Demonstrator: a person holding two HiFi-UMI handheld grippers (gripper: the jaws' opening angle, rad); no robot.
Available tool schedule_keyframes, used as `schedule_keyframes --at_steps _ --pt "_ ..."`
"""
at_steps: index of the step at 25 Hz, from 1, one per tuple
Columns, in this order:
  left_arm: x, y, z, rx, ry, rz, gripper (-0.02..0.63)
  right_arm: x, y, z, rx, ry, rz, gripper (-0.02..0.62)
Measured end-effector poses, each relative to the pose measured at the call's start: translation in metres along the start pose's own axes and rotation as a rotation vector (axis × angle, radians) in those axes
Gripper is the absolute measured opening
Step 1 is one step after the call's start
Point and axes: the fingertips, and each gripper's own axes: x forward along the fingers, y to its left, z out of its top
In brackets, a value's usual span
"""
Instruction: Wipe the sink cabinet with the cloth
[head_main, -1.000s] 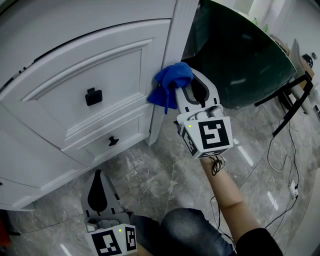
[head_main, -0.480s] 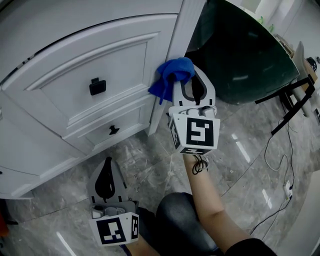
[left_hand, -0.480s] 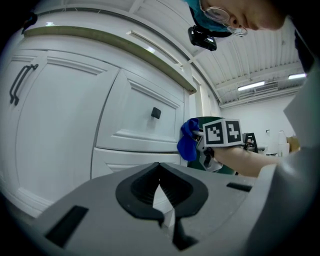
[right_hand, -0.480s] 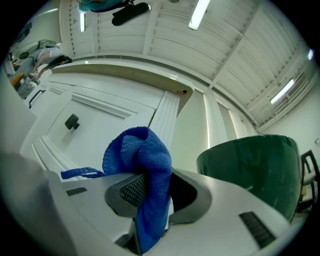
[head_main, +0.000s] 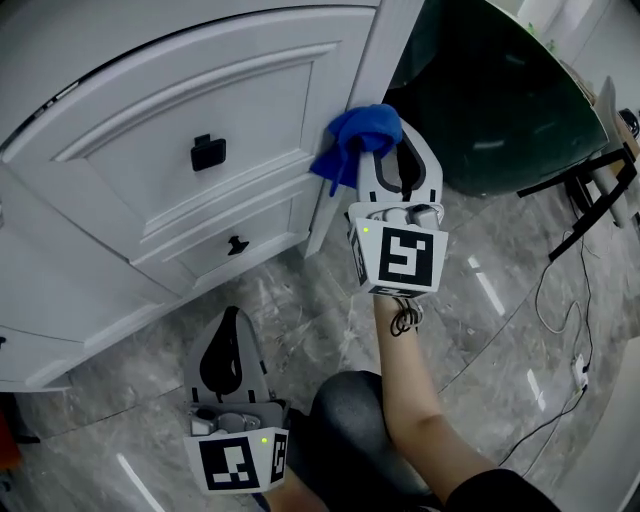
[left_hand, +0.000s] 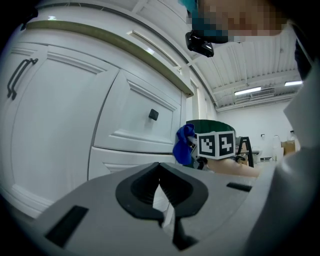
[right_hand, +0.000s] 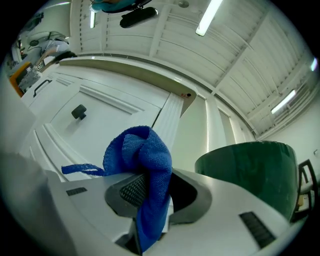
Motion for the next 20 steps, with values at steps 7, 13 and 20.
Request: schedule_keyframes --at_steps 7,13,20 --pt "-0.007 0.014 0.004 -0.041 -0.041 0.006 0.0 -0.001 0.001 -0.002 -0.018 -0.015 -0.008 0.114" --pt "-0.006 0.019 0.002 -0.073 -0.045 -0.006 0.0 0.0 0.003 -0.002 -0.054 -0.003 -0.005 0.114" --pt "-0.012 0.02 0.006 -0.072 -0.053 -0.005 0.0 -0.003 0.005 -0.009 -0.073 0.027 -0.012 0.114"
